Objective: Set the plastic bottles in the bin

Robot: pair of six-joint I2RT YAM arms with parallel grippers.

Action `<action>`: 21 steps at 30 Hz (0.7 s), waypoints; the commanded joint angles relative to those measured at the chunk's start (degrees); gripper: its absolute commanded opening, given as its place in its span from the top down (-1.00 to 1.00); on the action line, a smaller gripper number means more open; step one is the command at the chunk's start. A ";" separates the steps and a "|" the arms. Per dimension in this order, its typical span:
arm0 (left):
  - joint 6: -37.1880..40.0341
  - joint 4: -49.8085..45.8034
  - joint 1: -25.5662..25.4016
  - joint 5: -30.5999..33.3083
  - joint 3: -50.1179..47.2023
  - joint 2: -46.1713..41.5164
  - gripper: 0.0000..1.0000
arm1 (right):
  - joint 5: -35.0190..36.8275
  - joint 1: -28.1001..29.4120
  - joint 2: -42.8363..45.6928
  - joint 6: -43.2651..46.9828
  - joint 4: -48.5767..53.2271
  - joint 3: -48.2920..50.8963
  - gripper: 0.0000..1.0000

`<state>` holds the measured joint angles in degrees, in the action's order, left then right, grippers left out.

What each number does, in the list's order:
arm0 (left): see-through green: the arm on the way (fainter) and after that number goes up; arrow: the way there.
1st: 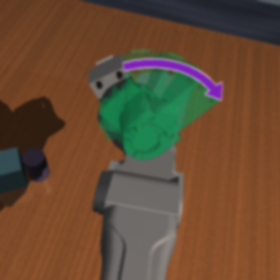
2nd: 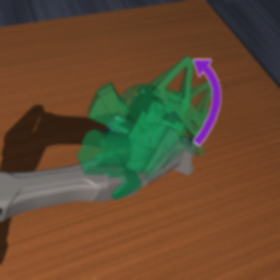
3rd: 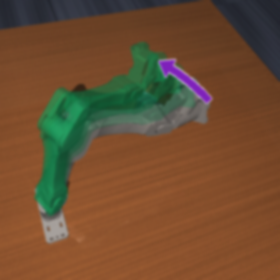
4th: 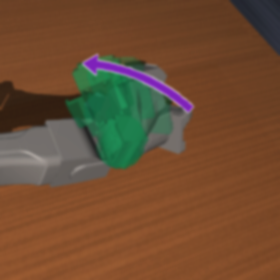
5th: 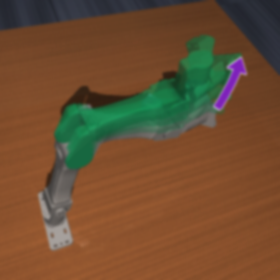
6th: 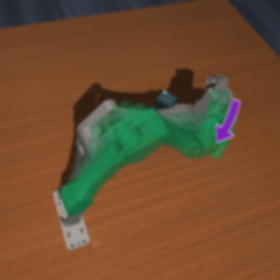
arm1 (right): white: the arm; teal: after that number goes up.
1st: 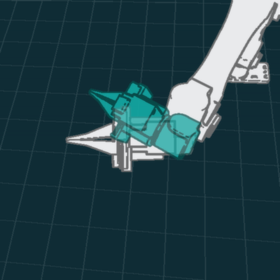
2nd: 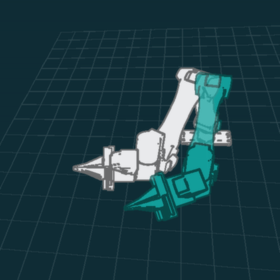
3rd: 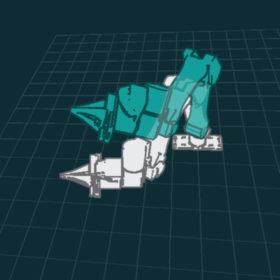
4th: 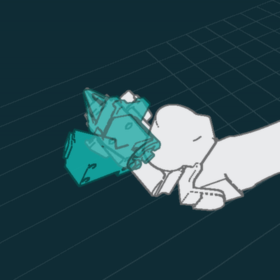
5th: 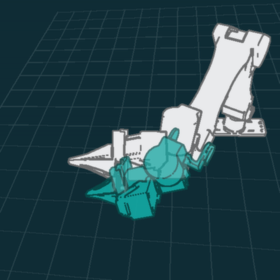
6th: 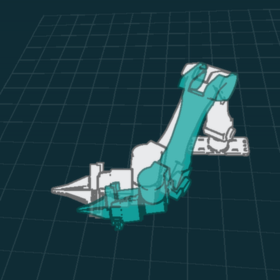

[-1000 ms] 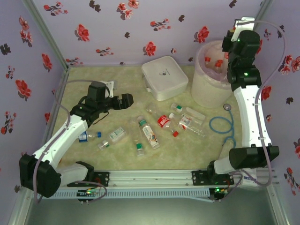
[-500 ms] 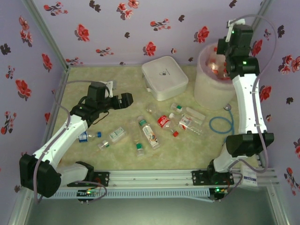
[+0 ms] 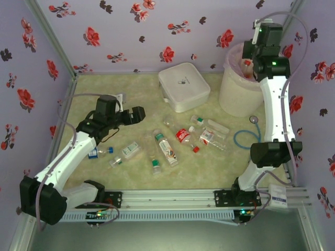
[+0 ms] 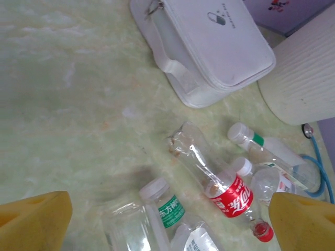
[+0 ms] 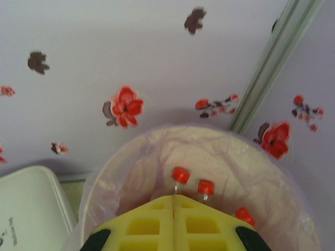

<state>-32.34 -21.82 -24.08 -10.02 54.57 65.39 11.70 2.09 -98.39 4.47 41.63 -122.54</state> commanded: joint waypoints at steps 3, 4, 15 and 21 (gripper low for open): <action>-0.79 -7.86 0.27 2.74 1.44 -0.76 -0.96 | -2.77 -0.59 0.30 -2.88 5.29 2.40 1.00; -1.49 -11.14 0.30 4.36 2.70 -0.59 -0.97 | -3.64 -0.59 0.43 -3.10 6.08 1.78 0.90; -14.68 -48.26 0.69 31.66 12.13 3.01 -0.99 | -15.25 -0.60 6.56 -8.61 8.98 8.36 -0.61; -33.85 -42.49 3.18 31.22 1.95 -4.61 -1.00 | -18.63 -0.60 8.00 -9.78 7.18 13.65 -0.73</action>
<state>-53.52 -63.55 -21.52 18.00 60.34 65.39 -3.64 1.76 -91.15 -3.68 49.95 -110.72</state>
